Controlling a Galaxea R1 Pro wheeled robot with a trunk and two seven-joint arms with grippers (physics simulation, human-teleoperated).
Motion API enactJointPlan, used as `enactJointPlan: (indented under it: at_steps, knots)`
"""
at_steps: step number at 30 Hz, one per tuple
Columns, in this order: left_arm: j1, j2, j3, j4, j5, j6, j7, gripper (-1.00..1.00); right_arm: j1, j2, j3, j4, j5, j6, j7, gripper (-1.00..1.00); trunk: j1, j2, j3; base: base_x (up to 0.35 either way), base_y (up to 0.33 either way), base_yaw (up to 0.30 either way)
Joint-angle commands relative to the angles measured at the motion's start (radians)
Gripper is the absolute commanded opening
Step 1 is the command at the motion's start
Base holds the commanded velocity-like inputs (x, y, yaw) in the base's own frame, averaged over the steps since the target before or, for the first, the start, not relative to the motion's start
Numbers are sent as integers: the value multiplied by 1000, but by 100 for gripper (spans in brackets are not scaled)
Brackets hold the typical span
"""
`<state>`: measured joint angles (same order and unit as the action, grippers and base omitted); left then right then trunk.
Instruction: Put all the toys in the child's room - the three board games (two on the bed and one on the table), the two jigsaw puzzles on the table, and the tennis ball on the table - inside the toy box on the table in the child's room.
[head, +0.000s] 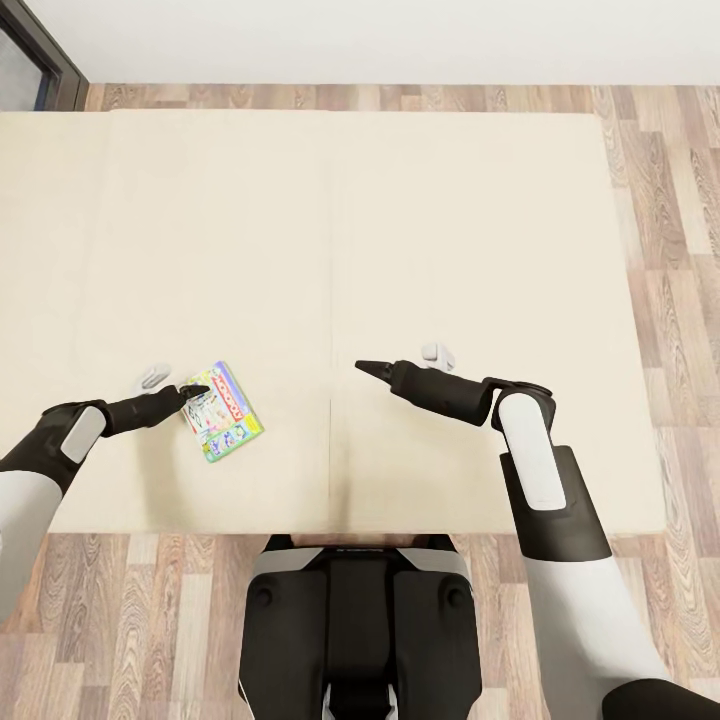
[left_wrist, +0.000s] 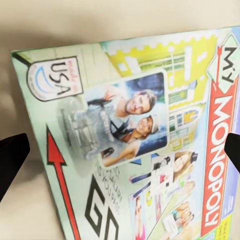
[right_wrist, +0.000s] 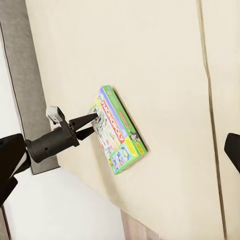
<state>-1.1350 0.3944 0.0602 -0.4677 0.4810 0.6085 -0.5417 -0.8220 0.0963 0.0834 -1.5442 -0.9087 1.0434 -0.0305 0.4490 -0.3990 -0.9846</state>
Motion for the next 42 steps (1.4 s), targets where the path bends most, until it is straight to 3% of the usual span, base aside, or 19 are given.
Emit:
enactJointPlan:
  at_steps: [1,42]
  knots:
    - [0,-17,0,1,7,14,0,100,0,0,-1,-1,-2,4,-3,100,1,-1,-1,0,0,0]
    - [1,-17,0,1,7,14,0,100,0,0,-1,-1,-2,4,-3,100,1,-1,3,0,-3,0]
